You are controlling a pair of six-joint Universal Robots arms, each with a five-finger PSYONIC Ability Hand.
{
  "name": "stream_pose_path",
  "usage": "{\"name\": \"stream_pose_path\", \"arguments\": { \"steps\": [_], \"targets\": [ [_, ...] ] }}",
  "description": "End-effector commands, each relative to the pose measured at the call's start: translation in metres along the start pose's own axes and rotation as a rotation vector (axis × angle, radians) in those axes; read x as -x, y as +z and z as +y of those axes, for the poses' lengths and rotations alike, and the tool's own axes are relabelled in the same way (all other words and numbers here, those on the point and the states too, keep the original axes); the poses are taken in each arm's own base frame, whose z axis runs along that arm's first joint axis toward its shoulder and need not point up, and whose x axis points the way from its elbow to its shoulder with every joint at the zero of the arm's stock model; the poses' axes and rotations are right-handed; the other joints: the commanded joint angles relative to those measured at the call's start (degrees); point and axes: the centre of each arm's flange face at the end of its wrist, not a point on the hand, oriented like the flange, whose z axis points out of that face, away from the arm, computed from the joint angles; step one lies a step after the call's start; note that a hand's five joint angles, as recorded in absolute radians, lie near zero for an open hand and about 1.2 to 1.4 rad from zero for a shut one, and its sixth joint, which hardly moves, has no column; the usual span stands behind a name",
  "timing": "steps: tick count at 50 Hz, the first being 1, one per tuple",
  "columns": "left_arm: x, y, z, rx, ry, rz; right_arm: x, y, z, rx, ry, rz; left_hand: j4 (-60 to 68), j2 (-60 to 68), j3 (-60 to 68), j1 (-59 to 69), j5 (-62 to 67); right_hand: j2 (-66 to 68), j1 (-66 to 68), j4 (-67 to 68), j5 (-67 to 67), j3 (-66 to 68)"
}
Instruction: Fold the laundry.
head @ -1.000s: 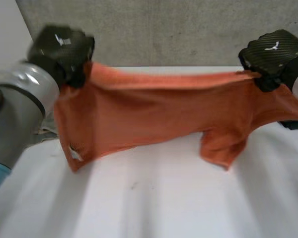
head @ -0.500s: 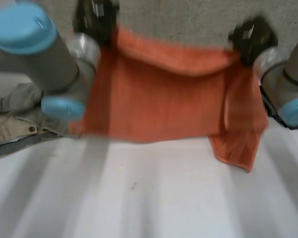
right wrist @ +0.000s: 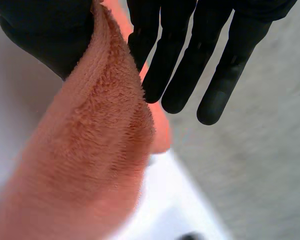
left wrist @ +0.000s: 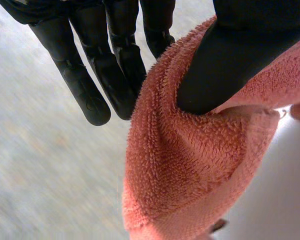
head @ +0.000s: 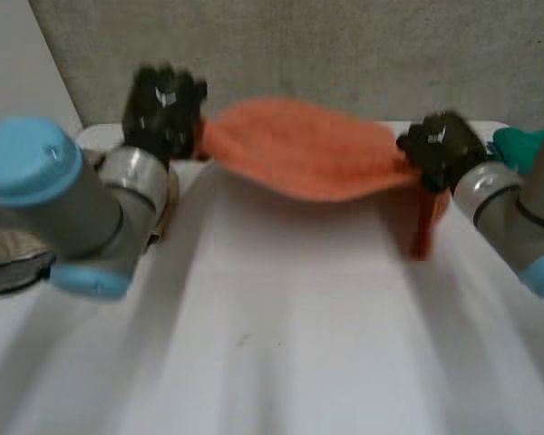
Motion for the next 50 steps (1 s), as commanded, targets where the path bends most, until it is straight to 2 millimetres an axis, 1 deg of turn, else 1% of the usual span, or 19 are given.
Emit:
{"name": "stream_pose_path", "arguments": {
  "steps": [1, 3, 5, 7, 8, 9, 11, 16, 18, 19, 24, 29, 33, 38, 43, 45, 47, 48, 50],
  "targets": [
    [-0.021, -0.028, 0.036, 0.110, -0.010, 0.061, 0.018, 0.009, 0.052, 0.142, 0.277, -0.081, 11.15, 11.40, 11.89, 15.70, 13.46, 11.99, 15.99, 11.28, 12.98, 11.50],
    [-0.022, -0.030, 0.037, 0.115, -0.010, 0.065, 0.017, 0.009, 0.058, 0.165, 0.318, -0.078, 11.15, 11.40, 11.89, 15.70, 13.46, 11.99, 15.99, 11.28, 12.98, 11.50],
    [-0.023, -0.032, 0.035, 0.117, -0.011, 0.070, 0.011, 0.007, 0.068, 0.199, 0.375, -0.058, 11.15, 11.40, 11.89, 15.70, 13.46, 1.68, 5.69, 0.98, 2.68, 1.20],
    [-0.023, -0.033, 0.035, 0.118, -0.011, 0.070, 0.008, 0.005, 0.073, 0.219, 0.417, -0.047, 11.15, 11.40, 11.89, 15.70, 13.46, -18.29, -14.28, -18.99, -17.29, -18.78],
    [-0.022, -0.033, 0.035, 0.117, -0.010, 0.068, 0.006, 0.002, 0.076, 0.238, 0.457, -0.038, 11.15, 11.40, 11.89, 15.70, 13.46, -36.72, -32.71, -37.42, -35.72, -37.20],
    [-0.022, -0.034, 0.034, 0.117, -0.011, 0.068, 0.005, 0.000, 0.078, 0.247, 0.476, -0.033, 11.15, 11.40, 11.89, 15.70, 13.46, -41.56, -37.56, -42.27, -40.57, -42.05],
    [-0.020, -0.034, 0.031, 0.115, -0.010, 0.065, 0.002, -0.004, 0.084, 0.277, 0.522, -0.023, 11.15, 11.40, 11.89, 15.70, 13.46, -43.29, -39.28, -43.99, -42.29, -43.77],
    [-0.018, -0.035, 0.026, 0.107, -0.014, 0.061, -0.017, -0.017, 0.104, 0.343, 0.640, 0.035, 11.15, 11.40, 11.89, 15.70, 13.46, -44.81, -40.80, -45.51, -43.81, -45.29],
    [-0.017, -0.036, 0.024, 0.106, -0.023, 0.060, -0.024, -0.022, 0.106, 0.349, 0.655, 0.056, 11.15, 11.40, 11.89, 15.70, 13.46, -44.64, -40.64, -45.35, -43.65, -45.13],
    [-0.016, -0.036, 0.024, 0.105, -0.027, 0.058, -0.033, -0.026, 0.107, 0.349, 0.665, 0.079, 11.15, 11.40, 11.89, 15.70, 13.46, -44.31, -40.30, -45.01, -43.31, -44.79],
    [-0.014, -0.034, 0.021, 0.098, -0.064, 0.051, -0.046, -0.037, 0.114, 0.350, 0.684, 0.089, 11.15, 11.40, 11.89, 15.70, 13.46, -42.62, -38.62, -43.33, -41.63, -43.11],
    [-0.012, -0.034, 0.017, 0.090, -0.082, 0.044, -0.046, -0.040, 0.117, 0.340, 0.704, 0.044, 11.15, 11.40, 11.89, 15.70, 13.46, -37.75, -33.74, -38.45, -36.75, -38.23],
    [-0.011, -0.034, 0.016, 0.088, -0.084, 0.043, -0.041, -0.038, 0.119, 0.339, 0.707, 0.021, 11.15, 11.40, 11.89, 15.70, 13.46, -35.06, -31.05, -35.76, -34.06, -35.54],
    [-0.011, -0.033, 0.015, 0.084, -0.084, 0.043, -0.032, -0.029, 0.137, 0.372, 0.697, -0.002, 11.15, 11.40, 11.89, 15.70, 13.46, -32.36, -28.36, -33.07, -31.37, -32.85],
    [-0.009, -0.032, 0.013, 0.076, -0.083, 0.037, -0.030, -0.024, 0.148, 0.392, 0.651, -0.008, 11.15, 11.40, 11.89, 15.70, 13.46, -30.52, -26.51, -31.22, -29.52, -31.00],
    [-0.008, -0.032, 0.011, 0.073, -0.083, 0.033, -0.028, -0.022, 0.151, 0.395, 0.630, -0.016, 11.15, 11.40, 11.89, 15.70, 13.46, -24.16, -20.16, -24.87, -23.17, -24.65],
    [-0.006, -0.033, 0.009, 0.072, -0.083, 0.031, -0.030, -0.018, 0.151, 0.377, 0.609, -0.010, 11.15, 11.40, 11.89, 15.70, 13.46, 2.50, 6.51, 1.80, 3.50, 2.02],
    [-0.005, -0.033, 0.008, 0.072, -0.083, 0.031, -0.033, -0.016, 0.150, 0.367, 0.602, -0.003, 11.15, 11.40, 11.89, 15.70, 13.46, 11.89, 15.90, 11.19, 12.89, 11.41],
    [-0.003, -0.034, 0.005, 0.071, -0.084, 0.029, -0.040, -0.014, 0.146, 0.338, 0.584, 0.024, 11.15, 11.40, 11.89, 15.70, 13.46, 11.99, 15.99, 11.28, 12.98, 11.50]
  ]
}}
